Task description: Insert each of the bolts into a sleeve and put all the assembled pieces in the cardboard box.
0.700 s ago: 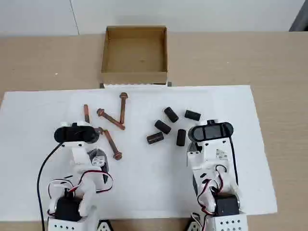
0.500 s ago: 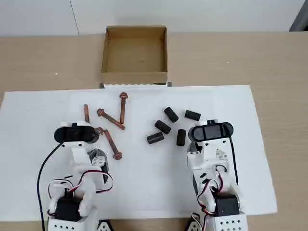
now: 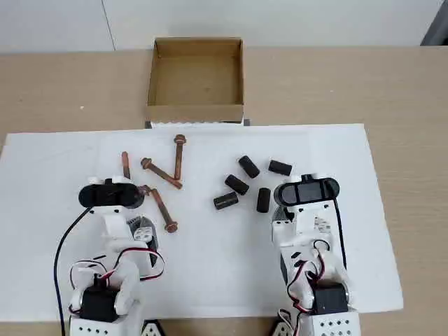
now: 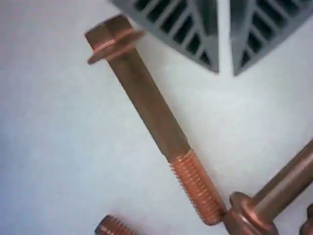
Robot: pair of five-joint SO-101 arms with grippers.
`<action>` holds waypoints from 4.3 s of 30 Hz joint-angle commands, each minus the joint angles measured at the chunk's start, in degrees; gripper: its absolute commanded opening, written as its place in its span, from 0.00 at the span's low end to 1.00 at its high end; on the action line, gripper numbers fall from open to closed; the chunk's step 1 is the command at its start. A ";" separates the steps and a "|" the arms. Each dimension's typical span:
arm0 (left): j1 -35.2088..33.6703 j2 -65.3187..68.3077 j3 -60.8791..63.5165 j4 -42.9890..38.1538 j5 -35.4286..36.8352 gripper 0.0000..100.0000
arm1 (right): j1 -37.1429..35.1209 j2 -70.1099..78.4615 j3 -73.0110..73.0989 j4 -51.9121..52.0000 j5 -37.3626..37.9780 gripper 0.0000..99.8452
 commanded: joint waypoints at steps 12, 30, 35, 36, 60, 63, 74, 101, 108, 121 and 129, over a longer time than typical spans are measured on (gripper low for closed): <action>0.18 -0.62 -0.40 0.18 0.26 0.00 | 0.40 -0.57 0.88 -0.22 -0.35 0.00; 0.18 -0.62 -0.40 0.18 0.26 0.00 | 0.40 -0.57 0.88 -0.22 -0.35 0.00; 0.18 -0.62 -0.40 0.18 0.26 0.00 | 0.40 -0.57 0.88 -0.22 -0.35 0.00; 0.18 -0.62 -0.40 0.18 0.26 0.00 | 0.40 -0.57 0.88 -0.22 -0.35 0.00; 3.25 -0.62 0.31 -3.52 0.18 0.00 | 0.40 -0.57 0.88 -0.22 -0.35 0.00; 3.16 -0.62 0.92 -7.03 0.00 0.00 | 0.40 -0.57 0.88 -0.22 -0.35 0.00; 2.90 -0.26 -9.27 -8.79 -9.93 0.00 | 0.40 -0.57 0.88 -0.22 -0.35 0.00; -3.69 13.36 -29.58 -2.20 -9.85 0.00 | 0.40 -0.57 -3.78 2.59 -0.62 0.00; -3.78 29.01 -37.76 -2.46 -9.85 0.00 | 0.40 -0.40 -18.11 12.62 -1.93 0.00; -3.87 50.37 -54.37 3.25 -10.20 0.01 | 0.31 35.38 -47.74 16.84 -2.20 0.01; -4.04 62.95 -60.53 11.34 -17.85 0.01 | 0.40 64.48 -68.13 26.51 -1.93 0.00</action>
